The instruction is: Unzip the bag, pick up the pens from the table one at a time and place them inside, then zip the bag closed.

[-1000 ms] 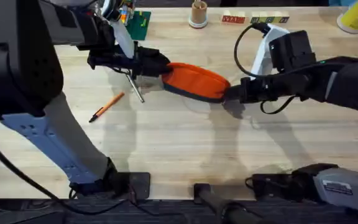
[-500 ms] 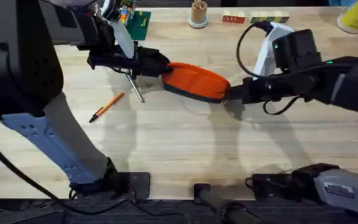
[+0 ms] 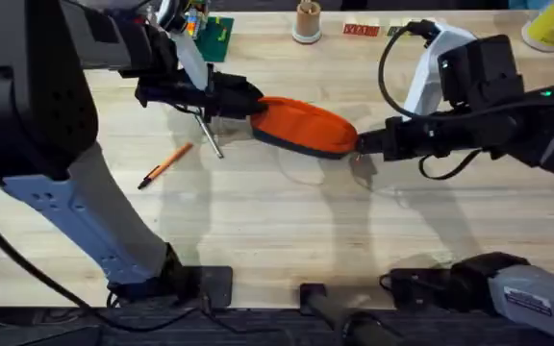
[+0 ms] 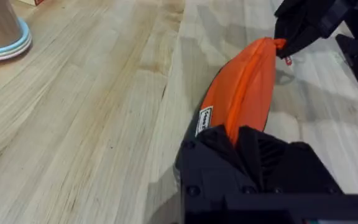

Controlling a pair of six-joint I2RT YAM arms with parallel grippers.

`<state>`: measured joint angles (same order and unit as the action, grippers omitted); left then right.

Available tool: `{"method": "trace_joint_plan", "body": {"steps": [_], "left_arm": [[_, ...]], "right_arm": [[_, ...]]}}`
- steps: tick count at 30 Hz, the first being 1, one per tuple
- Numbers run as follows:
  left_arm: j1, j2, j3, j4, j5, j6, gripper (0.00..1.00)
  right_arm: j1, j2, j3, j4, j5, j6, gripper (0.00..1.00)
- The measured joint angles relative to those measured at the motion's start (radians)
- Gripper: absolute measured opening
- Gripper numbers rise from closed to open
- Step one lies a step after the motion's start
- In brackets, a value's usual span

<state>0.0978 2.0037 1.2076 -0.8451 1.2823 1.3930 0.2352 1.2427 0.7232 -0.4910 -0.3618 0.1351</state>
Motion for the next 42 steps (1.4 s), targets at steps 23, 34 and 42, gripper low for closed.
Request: {"method": "trace_joint_plan", "body": {"steps": [23, 34, 42], "left_arm": [[0.0, 0.0, 0.0, 0.0, 0.0, 0.0, 0.042], [0.0, 0.0, 0.0, 0.001, 0.0, 0.0, 0.042], [0.0, 0.0, 0.0, 0.003, 0.0, 0.0, 0.042]], "right_arm": [[0.0, 0.0, 0.056, -0.012, 0.052, -0.039, 0.031], [0.0, 0.0, 0.056, 0.068, 0.012, -0.039, 0.031], [0.0, 0.0, 0.056, 0.139, -0.04, -0.039, 0.031]]}}
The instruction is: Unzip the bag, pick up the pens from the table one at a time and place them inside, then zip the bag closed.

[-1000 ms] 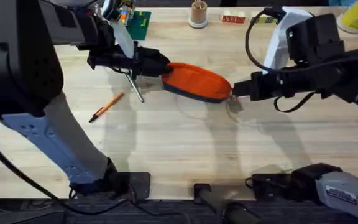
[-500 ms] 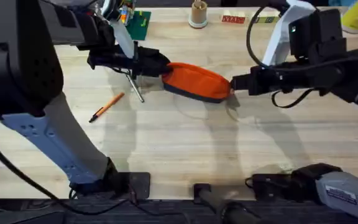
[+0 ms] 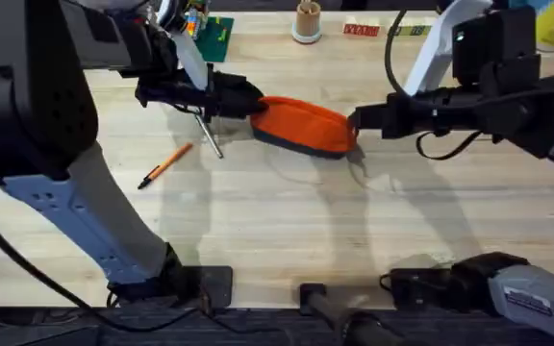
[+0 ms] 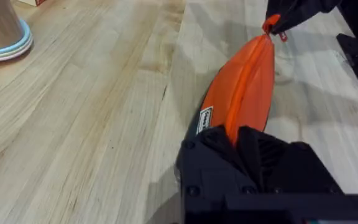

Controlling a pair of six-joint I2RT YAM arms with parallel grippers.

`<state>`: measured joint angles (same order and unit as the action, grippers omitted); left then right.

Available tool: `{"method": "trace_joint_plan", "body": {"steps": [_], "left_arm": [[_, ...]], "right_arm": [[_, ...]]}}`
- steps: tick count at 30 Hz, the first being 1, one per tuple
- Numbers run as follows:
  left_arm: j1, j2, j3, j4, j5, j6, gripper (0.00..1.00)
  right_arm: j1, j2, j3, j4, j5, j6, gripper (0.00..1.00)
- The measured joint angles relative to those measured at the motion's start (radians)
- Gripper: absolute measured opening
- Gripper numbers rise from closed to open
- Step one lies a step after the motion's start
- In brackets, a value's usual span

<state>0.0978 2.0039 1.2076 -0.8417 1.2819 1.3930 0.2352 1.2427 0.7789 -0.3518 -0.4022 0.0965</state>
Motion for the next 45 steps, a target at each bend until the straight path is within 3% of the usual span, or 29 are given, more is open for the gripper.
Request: {"method": "trace_joint_plan", "body": {"steps": [17, 31, 45], "left_arm": [[0.001, 0.0, 0.002, 0.0, -0.002, 0.0, 0.042], [0.003, 0.0, 0.002, 0.0, -0.003, 0.0, 0.042], [0.003, 0.0, 0.002, 0.0, -0.003, 0.0, 0.042]], "right_arm": [[0.007, 0.0, 0.0, 0.1, -0.044, 0.0, 0.031], [0.131, 0.112, 0.0, 0.338, -0.044, 0.0, 0.031], [0.185, 0.213, 0.0, 0.526, -0.047, 0.076, 0.031]]}}
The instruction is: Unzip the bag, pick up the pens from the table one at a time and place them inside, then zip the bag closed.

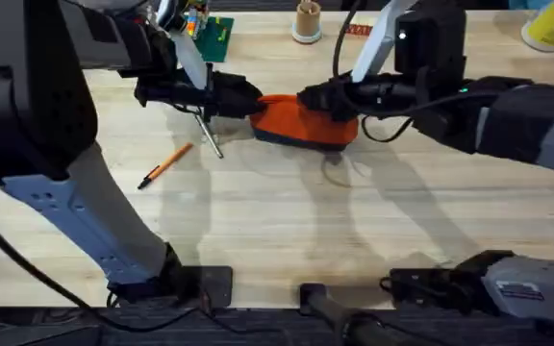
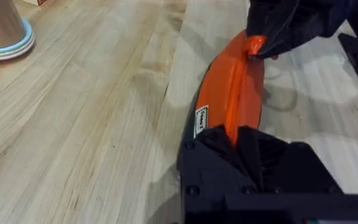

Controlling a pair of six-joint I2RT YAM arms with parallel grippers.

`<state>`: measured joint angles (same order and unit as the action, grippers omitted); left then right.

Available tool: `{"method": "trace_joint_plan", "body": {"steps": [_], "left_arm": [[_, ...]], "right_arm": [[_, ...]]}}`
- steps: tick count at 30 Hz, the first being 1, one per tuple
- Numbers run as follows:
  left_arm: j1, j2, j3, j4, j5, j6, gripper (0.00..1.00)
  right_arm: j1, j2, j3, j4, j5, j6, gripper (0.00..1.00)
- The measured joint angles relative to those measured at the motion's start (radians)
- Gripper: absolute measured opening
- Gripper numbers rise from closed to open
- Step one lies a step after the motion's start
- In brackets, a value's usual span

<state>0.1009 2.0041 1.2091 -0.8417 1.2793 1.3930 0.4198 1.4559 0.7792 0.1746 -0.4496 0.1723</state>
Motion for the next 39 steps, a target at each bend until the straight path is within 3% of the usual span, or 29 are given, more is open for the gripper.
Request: {"method": "trace_joint_plan", "body": {"steps": [29, 39], "left_arm": [[0.0, 0.0, 0.002, 0.0, -0.002, 0.0, 0.042], [0.0, 0.0, 0.002, 0.0, -0.005, 0.0, 0.042]], "right_arm": [[0.076, 0.217, 0.0, 0.425, -0.015, 0.15, 0.03], [0.086, 0.243, 0.002, 0.462, -0.015, 0.188, 0.031]]}}
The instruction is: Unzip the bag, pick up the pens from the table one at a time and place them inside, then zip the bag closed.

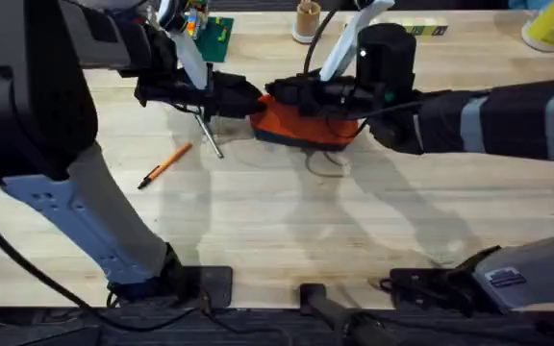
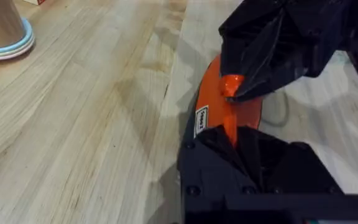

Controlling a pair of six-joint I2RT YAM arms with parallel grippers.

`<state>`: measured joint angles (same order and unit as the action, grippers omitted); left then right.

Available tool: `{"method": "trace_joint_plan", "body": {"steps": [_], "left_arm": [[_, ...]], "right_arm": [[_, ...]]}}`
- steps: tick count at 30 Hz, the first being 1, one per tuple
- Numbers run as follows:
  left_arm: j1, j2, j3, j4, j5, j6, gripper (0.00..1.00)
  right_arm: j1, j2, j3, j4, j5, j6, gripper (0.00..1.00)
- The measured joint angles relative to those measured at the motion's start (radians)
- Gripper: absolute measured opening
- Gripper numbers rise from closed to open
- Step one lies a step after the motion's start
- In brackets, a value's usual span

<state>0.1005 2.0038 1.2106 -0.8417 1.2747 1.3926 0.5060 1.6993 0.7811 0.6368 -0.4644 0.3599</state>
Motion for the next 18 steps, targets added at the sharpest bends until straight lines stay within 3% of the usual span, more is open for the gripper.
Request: {"method": "trace_joint_plan", "body": {"steps": [18], "left_arm": [[0.0, 0.0, 0.0, -0.003, 0.0, 0.0, 0.042]], "right_arm": [[0.019, 0.0, 0.002, 0.007, 0.0, 0.004, 0.03]]}}
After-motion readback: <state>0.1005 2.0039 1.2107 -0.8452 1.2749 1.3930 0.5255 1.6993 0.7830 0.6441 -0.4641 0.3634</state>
